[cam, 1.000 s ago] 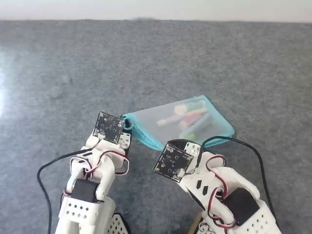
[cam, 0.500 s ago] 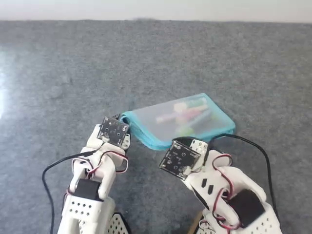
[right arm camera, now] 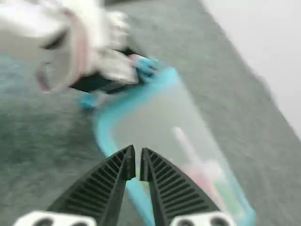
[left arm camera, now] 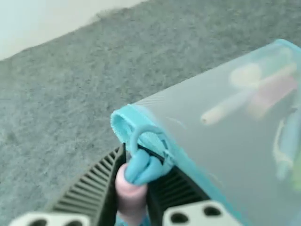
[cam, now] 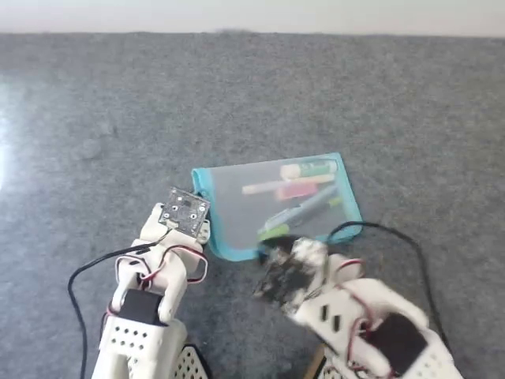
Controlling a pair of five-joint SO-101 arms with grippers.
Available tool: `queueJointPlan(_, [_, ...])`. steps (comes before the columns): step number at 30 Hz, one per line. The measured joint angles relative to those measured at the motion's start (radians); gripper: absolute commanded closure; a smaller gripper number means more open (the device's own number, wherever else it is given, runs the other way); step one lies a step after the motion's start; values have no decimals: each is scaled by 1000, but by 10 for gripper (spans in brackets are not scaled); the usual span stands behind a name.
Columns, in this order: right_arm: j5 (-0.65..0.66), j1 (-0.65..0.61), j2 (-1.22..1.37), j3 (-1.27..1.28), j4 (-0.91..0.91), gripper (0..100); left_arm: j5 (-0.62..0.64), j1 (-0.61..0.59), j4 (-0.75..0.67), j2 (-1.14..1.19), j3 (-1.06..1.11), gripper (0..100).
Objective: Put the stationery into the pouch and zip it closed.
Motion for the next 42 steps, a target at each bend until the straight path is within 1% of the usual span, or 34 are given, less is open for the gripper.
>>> queueJointPlan(2, [-21, -80, 34, 63, -52, 796, 21, 23, 48, 0, -32, 988])
queueJointPlan(4, [-34, -101, 81, 97, -86, 793, 37, 34, 84, 0, -60, 988])
queueJointPlan(9, [-40, -112, 184, 129, -121, 793, 44, 46, 175, 0, -138, 989])
queueJointPlan(12, [-34, -112, 199, 149, -141, 793, 44, 78, 209, 0, -195, 989])
queueJointPlan(16, [-32, -104, 203, 157, -170, 793, 92, 129, 261, 0, -255, 989])
queueJointPlan(18, [-32, -72, 204, 157, -196, 791, 101, 161, 292, 0, -278, 989])
queueJointPlan(23, [-32, 29, 204, 157, -230, 792, 106, 224, 298, 0, -301, 989])
queueJointPlan(27, [-32, 41, 204, 157, -230, 793, 109, 238, 338, 0, -342, 989])
queueJointPlan(31, [-34, 51, 195, 157, -230, 795, 112, 242, 342, 0, -356, 989])
queueJointPlan(33, [-55, 89, 199, 157, -232, 827, 112, 242, 342, 0, -356, 989])
queueJointPlan(38, [-71, 253, 203, 155, -282, 937, 110, 244, 342, 0, -358, 989])
queueJointPlan(41, [-72, 308, 203, 155, -328, 990, 112, 265, 350, 0, -358, 989])
queueJointPlan(42, [-72, 327, 203, 153, -334, 992, 112, 278, 350, 0, -358, 989])
